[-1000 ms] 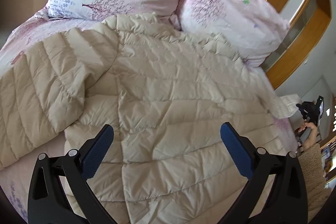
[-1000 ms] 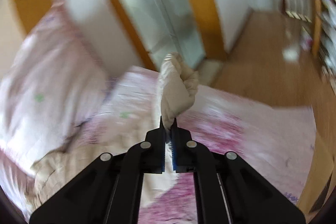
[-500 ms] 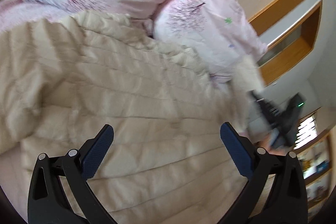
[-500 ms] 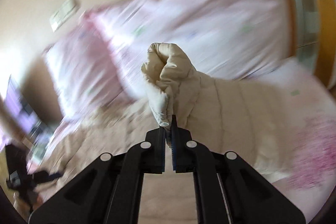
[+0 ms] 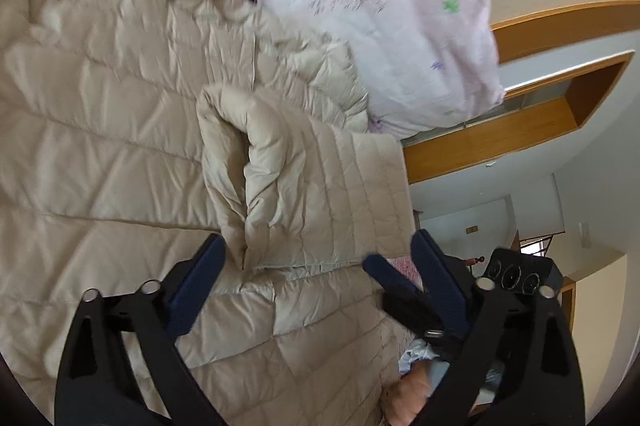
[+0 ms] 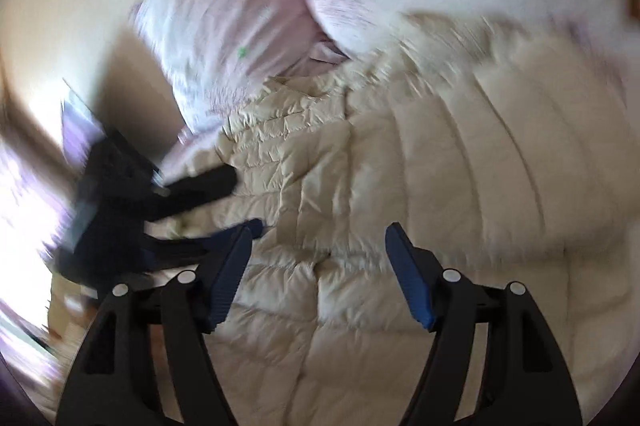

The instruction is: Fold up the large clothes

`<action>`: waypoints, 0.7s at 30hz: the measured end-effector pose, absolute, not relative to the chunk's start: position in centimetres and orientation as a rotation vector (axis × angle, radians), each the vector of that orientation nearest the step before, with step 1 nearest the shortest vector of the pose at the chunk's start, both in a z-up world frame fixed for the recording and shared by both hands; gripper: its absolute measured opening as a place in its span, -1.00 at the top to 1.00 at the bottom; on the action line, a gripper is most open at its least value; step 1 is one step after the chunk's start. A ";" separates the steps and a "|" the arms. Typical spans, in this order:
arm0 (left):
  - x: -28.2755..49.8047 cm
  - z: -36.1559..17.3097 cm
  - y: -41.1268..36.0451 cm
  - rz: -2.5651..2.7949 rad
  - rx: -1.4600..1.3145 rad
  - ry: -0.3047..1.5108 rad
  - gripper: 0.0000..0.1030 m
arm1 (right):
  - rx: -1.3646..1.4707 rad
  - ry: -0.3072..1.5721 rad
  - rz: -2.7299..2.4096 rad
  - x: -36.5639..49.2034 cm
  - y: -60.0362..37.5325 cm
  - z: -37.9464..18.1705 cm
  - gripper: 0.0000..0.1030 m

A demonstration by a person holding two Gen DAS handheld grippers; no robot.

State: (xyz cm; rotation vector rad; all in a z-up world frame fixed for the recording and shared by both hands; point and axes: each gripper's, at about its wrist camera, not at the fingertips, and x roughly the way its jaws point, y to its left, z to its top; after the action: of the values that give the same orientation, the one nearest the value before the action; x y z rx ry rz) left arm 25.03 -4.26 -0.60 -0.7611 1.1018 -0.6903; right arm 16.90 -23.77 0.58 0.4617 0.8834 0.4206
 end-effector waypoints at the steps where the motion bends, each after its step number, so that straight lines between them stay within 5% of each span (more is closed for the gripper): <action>1: 25.3 -1.0 -4.7 -0.684 -0.769 1.117 -0.69 | 0.547 0.904 0.426 16.7 -25.0 0.2 -0.35; 5: 26.3 -2.4 -5.6 -0.641 -0.790 1.149 -0.42 | 0.823 0.934 0.367 16.5 -30.2 -2.0 -0.35; 8: 26.8 -3.4 -5.9 -0.629 -0.801 1.170 0.16 | 0.905 0.910 0.290 16.2 -32.9 -3.0 -0.35; 10: 27.3 -3.8 -6.0 -0.642 -0.800 1.172 0.88 | 0.947 0.880 0.245 16.3 -34.4 -3.5 -0.36; 21: 27.7 1.7 1.7 -0.494 -0.673 0.936 0.96 | 1.026 0.801 0.125 17.8 -37.3 -4.8 -0.35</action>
State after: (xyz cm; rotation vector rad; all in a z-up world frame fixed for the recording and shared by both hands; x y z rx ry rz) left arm 27.74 1.72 1.72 -0.6727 0.9365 -0.4940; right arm 17.82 -37.32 -4.81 1.0256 0.8007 0.1249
